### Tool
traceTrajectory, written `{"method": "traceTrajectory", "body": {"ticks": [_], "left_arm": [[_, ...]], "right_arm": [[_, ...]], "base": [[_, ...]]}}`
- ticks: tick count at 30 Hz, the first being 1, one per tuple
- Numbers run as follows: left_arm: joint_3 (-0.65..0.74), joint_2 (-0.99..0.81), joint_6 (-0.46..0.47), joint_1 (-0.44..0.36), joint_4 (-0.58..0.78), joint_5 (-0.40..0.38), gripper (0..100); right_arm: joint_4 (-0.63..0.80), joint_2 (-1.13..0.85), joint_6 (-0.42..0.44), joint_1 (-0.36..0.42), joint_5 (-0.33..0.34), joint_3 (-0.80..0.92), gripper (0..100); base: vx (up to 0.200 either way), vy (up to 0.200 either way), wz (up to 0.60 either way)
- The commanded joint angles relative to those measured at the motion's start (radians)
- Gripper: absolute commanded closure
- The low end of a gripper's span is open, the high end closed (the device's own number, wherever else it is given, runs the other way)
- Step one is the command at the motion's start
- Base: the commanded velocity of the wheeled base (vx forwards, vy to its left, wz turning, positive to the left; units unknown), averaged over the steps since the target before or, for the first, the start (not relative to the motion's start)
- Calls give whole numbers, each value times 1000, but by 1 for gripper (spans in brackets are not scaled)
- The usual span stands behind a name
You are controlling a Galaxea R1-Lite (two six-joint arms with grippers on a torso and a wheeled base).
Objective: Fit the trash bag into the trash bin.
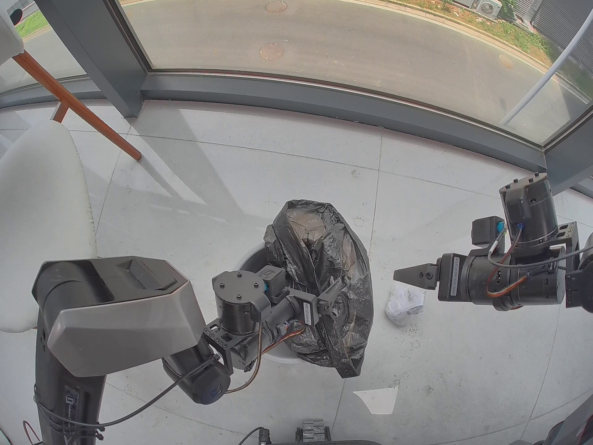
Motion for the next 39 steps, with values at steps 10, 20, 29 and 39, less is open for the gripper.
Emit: {"method": "traceTrajectory", "body": {"ticks": [10,20,29,39], "left_arm": [[75,-216,-4,-13,70,-14,0],[42,-115,-3,-60,87,4,0],[0,-10,-1,-62,70,4,0],[-70,66,-4,-43,69,1,0]], "right_arm": [[0,3,0,3,-2,0,0],[0,17,-1,9,-3,-4,0],[-2,19,0,5,-5,-1,0],[-2,40,0,8,-5,-4,0]], "base": [[0,0,0],[0,0,0],[0,0,0],[0,0,0]]}}
